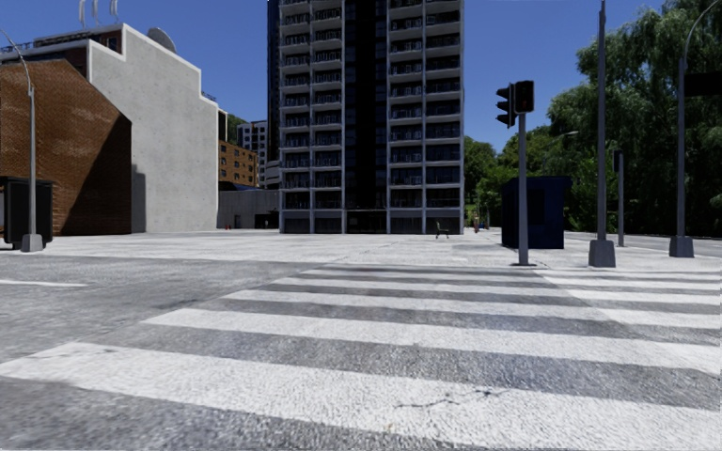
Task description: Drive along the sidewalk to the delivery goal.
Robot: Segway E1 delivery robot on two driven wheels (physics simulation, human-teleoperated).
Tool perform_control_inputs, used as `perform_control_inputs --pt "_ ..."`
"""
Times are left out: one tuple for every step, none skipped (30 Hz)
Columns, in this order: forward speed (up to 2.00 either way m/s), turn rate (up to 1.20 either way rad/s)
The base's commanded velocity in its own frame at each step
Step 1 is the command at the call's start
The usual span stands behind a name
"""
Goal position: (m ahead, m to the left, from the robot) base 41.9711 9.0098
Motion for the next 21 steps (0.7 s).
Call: perform_control_inputs --pt "2.0 0.0" --pt "2.0 0.0" --pt "2.0 0.0" --pt "2.0 0.0" --pt "2.0 0.0" --pt "2.0 0.0" --pt "2.0 0.0" --pt "2.0 -0.06" --pt "2.0 -0.27" --pt "2.0 -0.37" --pt "2.0 -0.39" --pt "2.0 -0.39" --pt "2.0 -0.35" --pt "2.0 -0.01" --pt "2.0 -0.01" --pt "2.0 0.0" --pt "2.0 0.0" --pt "2.0 0.0" --pt "2.0 0.0" --pt "2.0 0.0" --pt "2.0 0.0"
